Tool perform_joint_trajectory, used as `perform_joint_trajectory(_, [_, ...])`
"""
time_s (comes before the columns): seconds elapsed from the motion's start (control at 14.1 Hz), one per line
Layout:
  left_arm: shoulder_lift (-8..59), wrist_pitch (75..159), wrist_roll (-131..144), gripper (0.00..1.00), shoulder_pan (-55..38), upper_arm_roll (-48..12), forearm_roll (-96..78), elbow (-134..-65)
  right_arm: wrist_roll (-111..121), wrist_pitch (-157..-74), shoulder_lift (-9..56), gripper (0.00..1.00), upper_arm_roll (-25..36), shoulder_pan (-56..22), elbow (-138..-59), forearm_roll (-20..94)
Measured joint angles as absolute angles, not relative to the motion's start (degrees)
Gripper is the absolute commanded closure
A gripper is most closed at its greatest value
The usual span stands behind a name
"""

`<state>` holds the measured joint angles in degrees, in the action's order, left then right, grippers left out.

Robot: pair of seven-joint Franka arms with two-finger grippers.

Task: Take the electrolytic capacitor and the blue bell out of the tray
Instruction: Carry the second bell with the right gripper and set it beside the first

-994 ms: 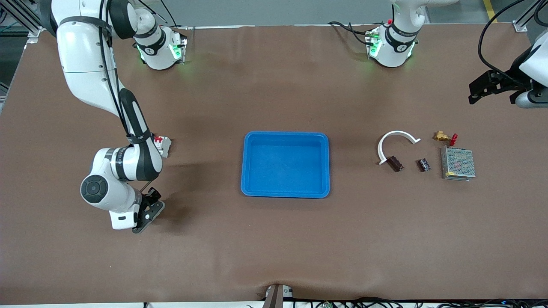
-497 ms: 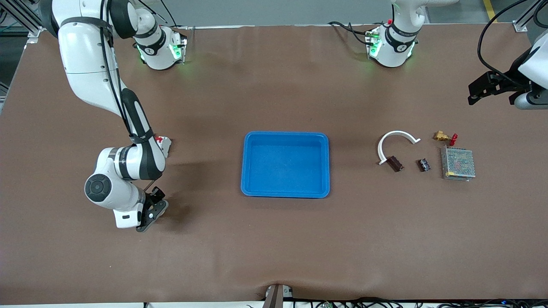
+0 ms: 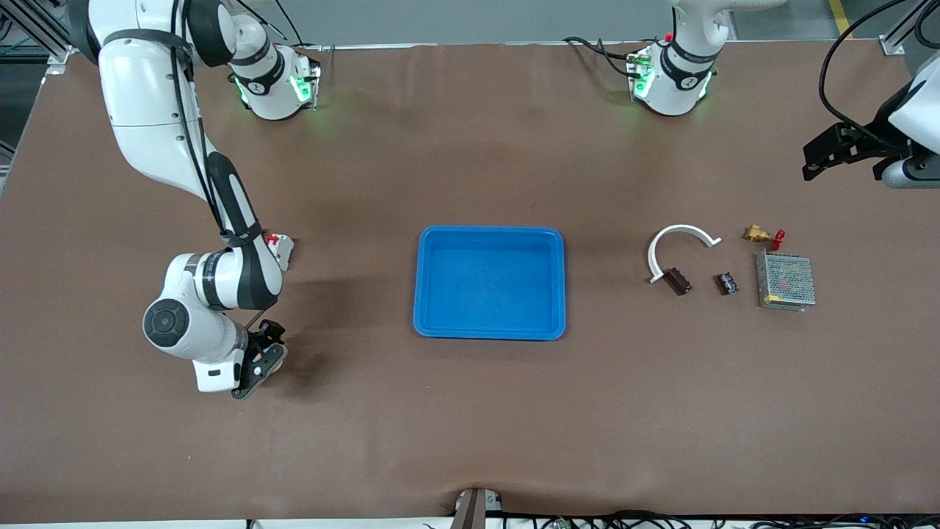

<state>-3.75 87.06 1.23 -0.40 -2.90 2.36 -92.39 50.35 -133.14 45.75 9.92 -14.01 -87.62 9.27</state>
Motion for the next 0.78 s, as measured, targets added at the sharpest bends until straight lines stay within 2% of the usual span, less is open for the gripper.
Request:
perform_joint_trajectory(0.14, [-3.7,87.1,1.2,0.0,-0.4,-2.9,2.4,-92.4,49.5,-129.7,45.0,0.0,9.8,-14.0,-86.4,10.0])
perform_joint_trajectory(0.28, [-3.7,87.1,1.2,0.0,-0.4,-2.9,2.4,-92.4,42.9,-119.0,42.0,0.0,9.8,-14.1,-82.8,10.3])
perform_joint_trajectory(0.57, [-3.7,87.1,1.2,0.0,-0.5,-3.3,2.4,-92.3,27.2,-99.1,29.2,0.0,9.8,-14.4,-79.7,9.8])
perform_joint_trajectory(0.78, [-3.6,87.1,1.2,0.0,-0.4,-3.4,2.4,-92.3,24.7,-91.2,22.0,0.0,10.8,-13.6,-80.0,7.7])
